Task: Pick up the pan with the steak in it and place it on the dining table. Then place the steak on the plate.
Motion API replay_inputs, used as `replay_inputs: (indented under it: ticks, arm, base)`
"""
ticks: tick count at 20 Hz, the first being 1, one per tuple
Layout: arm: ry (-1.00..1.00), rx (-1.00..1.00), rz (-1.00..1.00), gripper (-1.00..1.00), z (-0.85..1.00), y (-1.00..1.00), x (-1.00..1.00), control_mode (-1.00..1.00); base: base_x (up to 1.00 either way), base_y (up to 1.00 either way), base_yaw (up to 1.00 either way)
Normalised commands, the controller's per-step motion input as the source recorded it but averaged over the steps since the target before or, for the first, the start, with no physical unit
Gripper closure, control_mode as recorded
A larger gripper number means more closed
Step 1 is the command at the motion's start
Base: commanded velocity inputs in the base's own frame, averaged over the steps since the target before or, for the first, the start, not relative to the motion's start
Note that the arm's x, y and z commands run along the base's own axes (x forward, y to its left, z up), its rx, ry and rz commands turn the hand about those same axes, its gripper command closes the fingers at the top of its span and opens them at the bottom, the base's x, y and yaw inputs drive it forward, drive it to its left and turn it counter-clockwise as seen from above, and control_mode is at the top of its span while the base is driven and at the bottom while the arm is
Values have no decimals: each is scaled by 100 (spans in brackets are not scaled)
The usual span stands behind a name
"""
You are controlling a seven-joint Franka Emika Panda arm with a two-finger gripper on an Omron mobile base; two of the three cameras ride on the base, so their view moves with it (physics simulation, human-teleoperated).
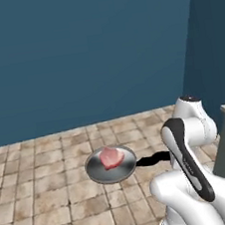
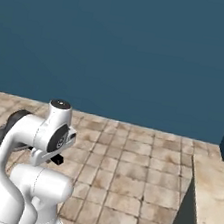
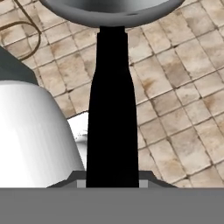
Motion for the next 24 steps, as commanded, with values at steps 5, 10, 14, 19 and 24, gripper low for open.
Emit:
replay_inputs:
  ticks: [5, 10, 14, 19, 24]
  arm:
    - [0, 0, 0, 100, 0, 0, 0, 100]
    - [0, 0, 0, 100, 0, 0, 0, 100]
    - [0, 0, 0, 100, 0, 0, 0, 100]
    - [0, 0, 0, 100, 0, 0, 0, 100]
    - [0, 0, 0, 100, 0, 0, 0, 100]
  base:
    - [-10, -1, 45]
    - [-10, 0, 46]
    - [-8, 0, 47]
    - [-7, 0, 47]
    - [-7, 0, 46]
